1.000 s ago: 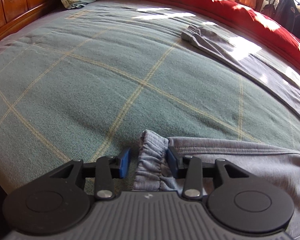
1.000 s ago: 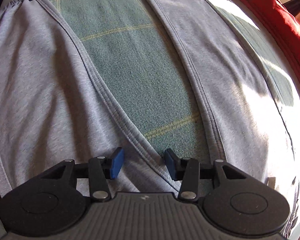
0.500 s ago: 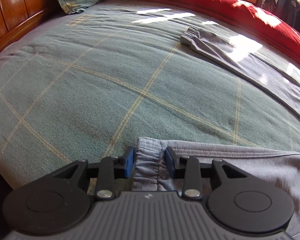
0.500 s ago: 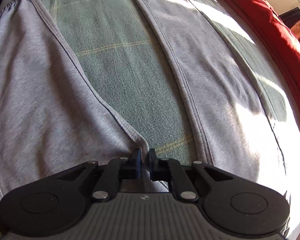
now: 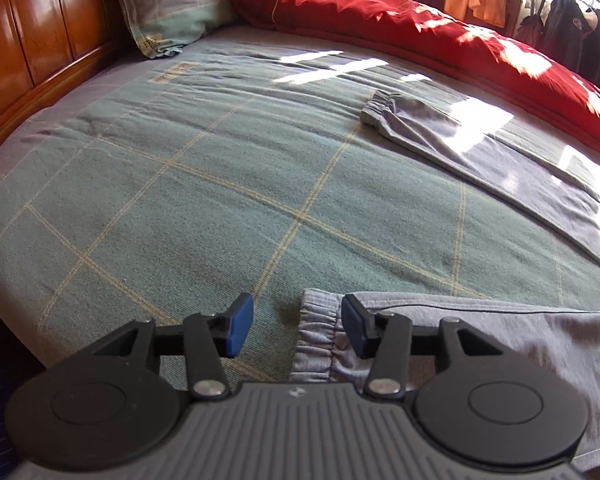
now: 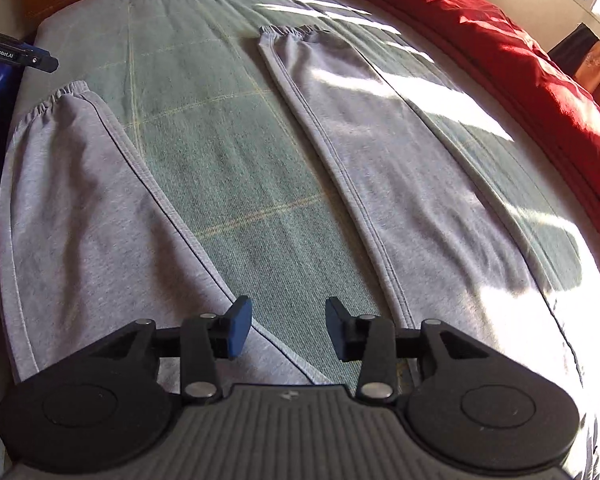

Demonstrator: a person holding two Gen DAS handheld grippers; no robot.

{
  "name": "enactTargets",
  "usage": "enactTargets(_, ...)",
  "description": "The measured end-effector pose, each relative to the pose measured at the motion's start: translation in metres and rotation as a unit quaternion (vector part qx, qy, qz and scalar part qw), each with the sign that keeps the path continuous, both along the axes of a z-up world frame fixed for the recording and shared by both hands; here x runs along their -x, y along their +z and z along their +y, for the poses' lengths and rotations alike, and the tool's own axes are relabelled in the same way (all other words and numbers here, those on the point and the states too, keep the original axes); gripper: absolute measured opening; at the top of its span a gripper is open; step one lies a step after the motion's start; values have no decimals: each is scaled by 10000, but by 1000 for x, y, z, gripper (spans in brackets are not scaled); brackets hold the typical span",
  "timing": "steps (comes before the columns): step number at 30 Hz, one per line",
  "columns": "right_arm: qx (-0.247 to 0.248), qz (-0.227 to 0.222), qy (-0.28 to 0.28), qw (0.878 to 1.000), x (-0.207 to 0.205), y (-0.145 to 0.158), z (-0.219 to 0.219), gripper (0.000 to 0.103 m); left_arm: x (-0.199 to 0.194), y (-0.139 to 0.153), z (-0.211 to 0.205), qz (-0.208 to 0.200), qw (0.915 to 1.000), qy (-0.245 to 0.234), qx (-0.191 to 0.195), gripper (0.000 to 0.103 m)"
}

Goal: Fold clothes

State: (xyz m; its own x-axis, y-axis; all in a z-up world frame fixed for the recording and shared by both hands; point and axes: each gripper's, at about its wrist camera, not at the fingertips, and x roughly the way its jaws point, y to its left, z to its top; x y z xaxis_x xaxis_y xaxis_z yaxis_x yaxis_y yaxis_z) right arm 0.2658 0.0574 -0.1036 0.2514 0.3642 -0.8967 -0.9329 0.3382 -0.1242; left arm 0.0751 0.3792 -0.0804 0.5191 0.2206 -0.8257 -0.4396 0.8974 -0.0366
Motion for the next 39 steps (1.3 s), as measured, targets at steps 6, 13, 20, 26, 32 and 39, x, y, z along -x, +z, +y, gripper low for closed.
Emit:
enactTargets(6, 502, 71, 351, 9981, 9, -37, 20, 45, 9, -29, -2, 329, 9991, 44, 272, 53)
enactTargets(13, 634, -51, 914, 9938, 22, -43, 22, 37, 14, -41, -3, 338, 9984, 96, 433, 61)
enactTargets(20, 697, -312, 1075, 9913, 32, -39, 28, 10, 18, -35, -4, 330, 9984, 93, 450, 61)
enactTargets(26, 651, -196, 733, 9950, 23, -40, 32, 14, 20, -18, -19, 246, 9992, -161, 273, 61)
enactTargets(32, 128, 538, -266, 9981, 1, -8, 31, 53, 6, 13, -52, -220, 9943, -970, 396, 62)
enactTargets(39, -334, 1861, -1568, 9694, -20, 6, 26, 62, -59, -27, -85, -214, 9722, -1696, 1602, 66)
